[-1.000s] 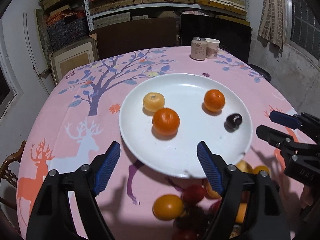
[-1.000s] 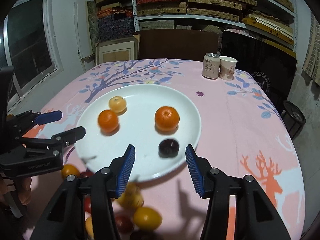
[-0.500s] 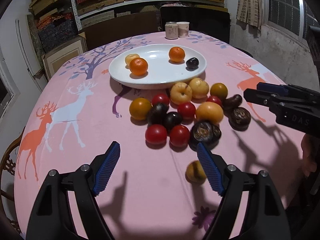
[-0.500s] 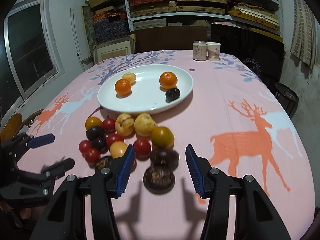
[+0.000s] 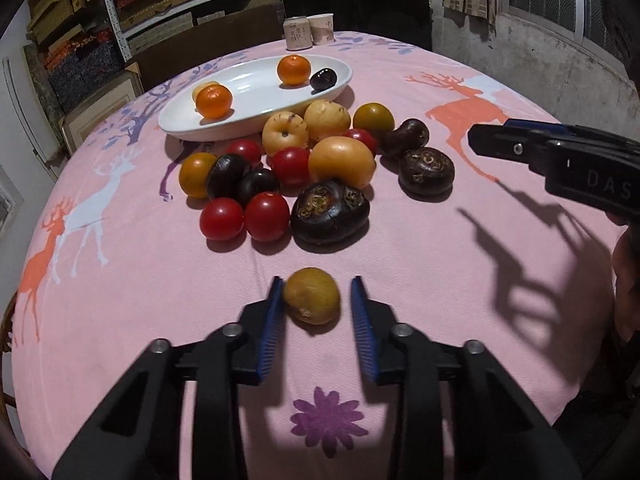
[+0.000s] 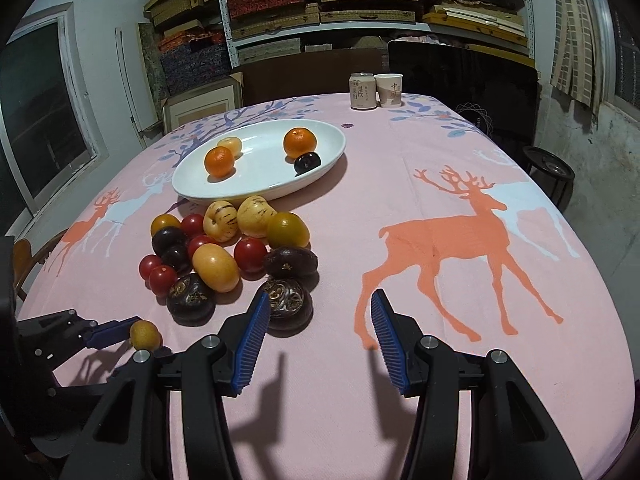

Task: Organize fruits
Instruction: 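Grasp a small yellow fruit with the left gripper while the right grasps a mangosteen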

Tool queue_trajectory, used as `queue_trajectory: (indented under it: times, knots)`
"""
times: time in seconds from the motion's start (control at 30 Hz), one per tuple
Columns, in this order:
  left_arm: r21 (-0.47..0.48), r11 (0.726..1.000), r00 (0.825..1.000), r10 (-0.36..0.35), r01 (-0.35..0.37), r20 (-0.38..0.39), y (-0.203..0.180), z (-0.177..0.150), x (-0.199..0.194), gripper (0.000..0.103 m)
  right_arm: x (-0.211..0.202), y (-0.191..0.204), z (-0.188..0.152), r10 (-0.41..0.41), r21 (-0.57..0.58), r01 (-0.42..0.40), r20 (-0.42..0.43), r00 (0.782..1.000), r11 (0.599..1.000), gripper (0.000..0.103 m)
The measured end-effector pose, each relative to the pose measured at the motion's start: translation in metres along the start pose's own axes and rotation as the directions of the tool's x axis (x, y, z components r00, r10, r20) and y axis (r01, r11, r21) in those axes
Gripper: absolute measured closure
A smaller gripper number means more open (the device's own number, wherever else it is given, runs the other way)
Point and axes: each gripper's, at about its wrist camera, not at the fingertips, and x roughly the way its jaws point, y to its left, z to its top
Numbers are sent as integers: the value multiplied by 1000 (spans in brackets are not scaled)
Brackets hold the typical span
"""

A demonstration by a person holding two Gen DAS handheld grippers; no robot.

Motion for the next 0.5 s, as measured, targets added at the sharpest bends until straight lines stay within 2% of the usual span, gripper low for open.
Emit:
queue_trajectory:
  times: [0.07,0.23,0.37,0.5]
  knots:
    - [-16,1000,1000,-10,10,7,3,-1,-2,76,5,1,-1,16,-4,-16,-20,1000,1000,50]
    - [-83,996,998,19,-15,54,22,-2,-15,76,15,15,-6,43,-52,-46,-61,997,998,50]
    - [-140,990,996,34,-23,77,41,1,-25,76,29,28,-5,26,-98,-36,-102,994,995,50]
    - [-152,988,997,40,-29,68,46,0,-25,76,44,37,-1,12,-112,-29,-145,989,993,50]
